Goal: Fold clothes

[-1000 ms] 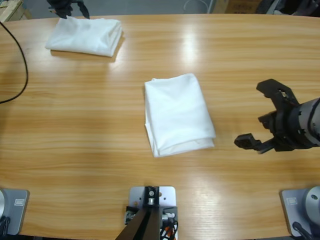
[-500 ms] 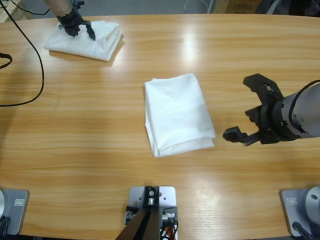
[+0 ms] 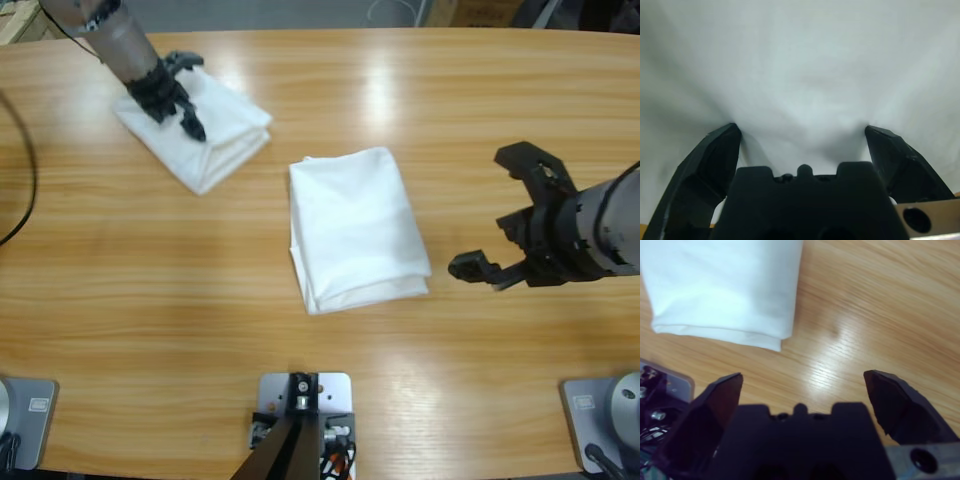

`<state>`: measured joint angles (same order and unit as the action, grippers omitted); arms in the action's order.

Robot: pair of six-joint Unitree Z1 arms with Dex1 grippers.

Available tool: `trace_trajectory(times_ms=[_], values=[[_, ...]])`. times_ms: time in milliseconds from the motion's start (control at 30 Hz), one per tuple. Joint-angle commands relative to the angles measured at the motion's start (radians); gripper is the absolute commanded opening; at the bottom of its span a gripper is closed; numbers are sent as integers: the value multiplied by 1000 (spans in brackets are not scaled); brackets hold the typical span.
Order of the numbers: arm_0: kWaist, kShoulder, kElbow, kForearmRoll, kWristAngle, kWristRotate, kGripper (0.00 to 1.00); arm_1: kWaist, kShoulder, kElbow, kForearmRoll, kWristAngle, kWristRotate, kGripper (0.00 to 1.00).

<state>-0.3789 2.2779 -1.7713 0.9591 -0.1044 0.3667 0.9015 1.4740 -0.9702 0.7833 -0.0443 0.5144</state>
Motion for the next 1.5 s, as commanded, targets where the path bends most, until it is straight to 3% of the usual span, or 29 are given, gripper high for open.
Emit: trace_trajectory(times_ms=[33,200,300,500,600,800,933,1000,1100,1233,1500], values=[[-117,-103,509,-234,12,202,927,5,-52,27,-8,35,31,1000],[-203,-201,698,-252,86,404,911,5,-65,27,-17,38,35,1000],[-257,-255,771,-245,63,537,743,5,-76,46,-41,38,49,1000],[-417,-273,815,-269,72,528,738,5,-89,73,-73,39,80,1000],[-427,-270,825,-303,84,490,665,5,-98,82,-82,46,85,1000],[-379,-292,805,-332,83,387,676,5,-114,99,-93,66,92,1000],[-362,-351,774,-330,145,199,845,-1,-134,120,-133,90,113,1000],[-342,-398,753,-329,165,127,905,-72,-131,163,-202,171,104,1000],[-322,-471,733,-329,162,124,913,-251,-109,277,-381,357,60,1000],[-330,-487,733,-322,120,127,913,-383,-15,302,-465,455,-31,1000],[-409,-425,733,-312,81,173,913,-430,-14,278,-486,456,-39,1000]])
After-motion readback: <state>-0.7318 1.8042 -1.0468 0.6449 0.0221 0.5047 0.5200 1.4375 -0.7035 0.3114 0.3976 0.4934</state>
